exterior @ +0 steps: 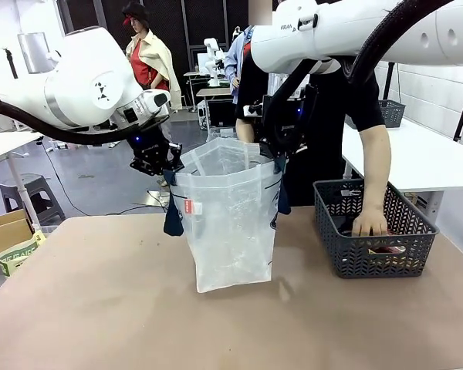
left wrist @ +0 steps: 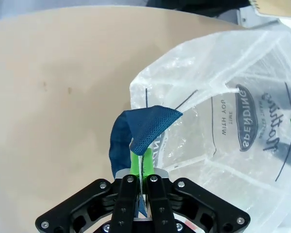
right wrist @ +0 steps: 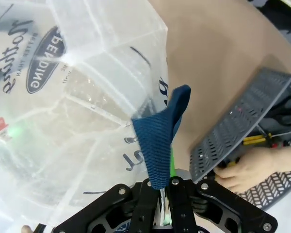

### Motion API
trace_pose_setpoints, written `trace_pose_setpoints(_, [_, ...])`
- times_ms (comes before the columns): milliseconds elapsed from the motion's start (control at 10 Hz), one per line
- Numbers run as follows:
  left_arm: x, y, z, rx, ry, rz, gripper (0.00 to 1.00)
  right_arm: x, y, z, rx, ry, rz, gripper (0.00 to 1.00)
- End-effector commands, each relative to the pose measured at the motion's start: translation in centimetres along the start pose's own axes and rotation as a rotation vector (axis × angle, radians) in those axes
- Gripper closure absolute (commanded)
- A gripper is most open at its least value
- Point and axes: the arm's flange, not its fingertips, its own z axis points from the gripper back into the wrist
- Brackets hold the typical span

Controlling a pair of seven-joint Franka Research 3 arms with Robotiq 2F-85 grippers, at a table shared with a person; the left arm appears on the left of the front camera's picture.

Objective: Transfer purchased items from the store into the shopping bag.
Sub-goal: Open the Reusable shopping bag in the center of the table.

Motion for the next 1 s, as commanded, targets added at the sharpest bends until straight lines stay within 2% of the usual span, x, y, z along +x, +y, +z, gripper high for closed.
trace_pose_setpoints(0, [-0.2,1.0,0.0,-0.063,-0.007,-0.083,1.00,-1.4,-0.1,-0.8,-0.045,-0.029,0.044,1.00])
trace_pose_setpoints(200, [-0.1,0.9,-0.7,-0.059,0.048,-0.133,1.00,-1.4,0.0,-0.8,-0.039,-0.036,0.052,1.00])
trace_pose_setpoints(300, [0.1,0.0,0.1,-0.038,-0.003,-0.073,1.00,0.0,0.0,-0.1,-0.006,-0.016,0.023,1.00])
trace_pose_setpoints(900, [0.1,0.0,0.1,-0.038,-0.003,-0.073,1.00,0.0,0.0,-0.1,-0.006,-0.016,0.023,1.00])
